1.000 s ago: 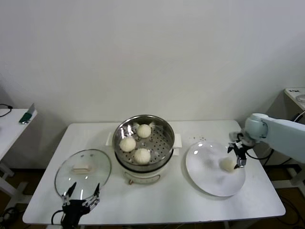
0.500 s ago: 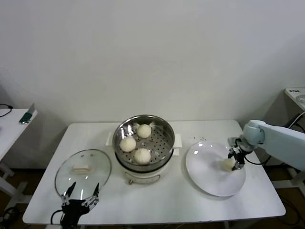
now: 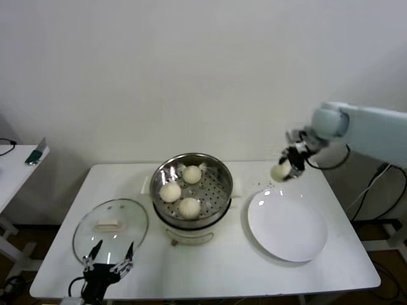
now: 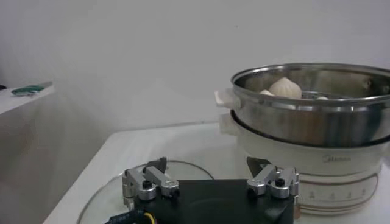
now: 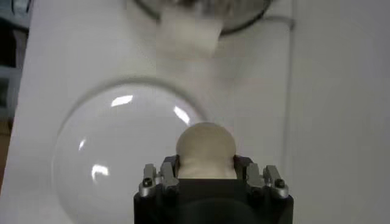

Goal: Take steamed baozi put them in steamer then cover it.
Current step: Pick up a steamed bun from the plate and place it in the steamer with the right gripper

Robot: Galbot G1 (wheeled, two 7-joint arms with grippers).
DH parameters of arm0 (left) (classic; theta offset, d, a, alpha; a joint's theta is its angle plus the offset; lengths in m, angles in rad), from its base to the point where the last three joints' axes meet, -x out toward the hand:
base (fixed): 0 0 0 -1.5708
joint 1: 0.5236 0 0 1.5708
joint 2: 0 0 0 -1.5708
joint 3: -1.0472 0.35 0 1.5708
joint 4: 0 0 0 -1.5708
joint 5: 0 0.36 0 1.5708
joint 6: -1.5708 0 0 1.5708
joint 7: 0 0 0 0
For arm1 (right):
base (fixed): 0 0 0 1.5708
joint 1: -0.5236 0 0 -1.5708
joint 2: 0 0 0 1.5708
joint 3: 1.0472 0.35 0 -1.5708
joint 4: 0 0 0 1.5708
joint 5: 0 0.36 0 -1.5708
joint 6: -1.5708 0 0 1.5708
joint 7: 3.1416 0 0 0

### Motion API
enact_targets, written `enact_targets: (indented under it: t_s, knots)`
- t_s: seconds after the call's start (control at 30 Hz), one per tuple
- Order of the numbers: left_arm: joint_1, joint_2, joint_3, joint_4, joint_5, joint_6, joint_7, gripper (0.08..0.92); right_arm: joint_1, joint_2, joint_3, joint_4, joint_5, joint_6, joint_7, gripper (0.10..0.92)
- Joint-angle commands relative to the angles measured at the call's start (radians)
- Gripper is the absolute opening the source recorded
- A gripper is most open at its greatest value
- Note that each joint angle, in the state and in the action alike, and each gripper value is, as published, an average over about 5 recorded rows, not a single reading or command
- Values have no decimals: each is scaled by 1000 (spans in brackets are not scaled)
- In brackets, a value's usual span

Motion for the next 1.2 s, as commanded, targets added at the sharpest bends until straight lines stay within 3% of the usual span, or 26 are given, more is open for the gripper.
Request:
enact_targets:
  t_s: [0.03,0.27,0.6,0.97,1.07,1.2]
  knots:
    - [-3,0,1,-1,-2,2,1,823,213,323,28,160,329,-97,83,602]
    - [0,-1,-9,-1,-7,1,1,823,-14,452,37,91,236,-128,155,602]
    - [-1,-1,-18,-1,-14,4,2,823,-232,437,18,-39,36,-147,199,602]
    - [-7,2,-16,-1,-17,15,3,823,-279,441,45,-86,18,-170,230,604]
    - [-8,4,-16,-1,-18,17,4,823,-266,438,44,-75,33,-173,230,633]
    - [-8,6,-17,-2,-19,20,4,823,-236,423,56,-59,77,-165,224,732]
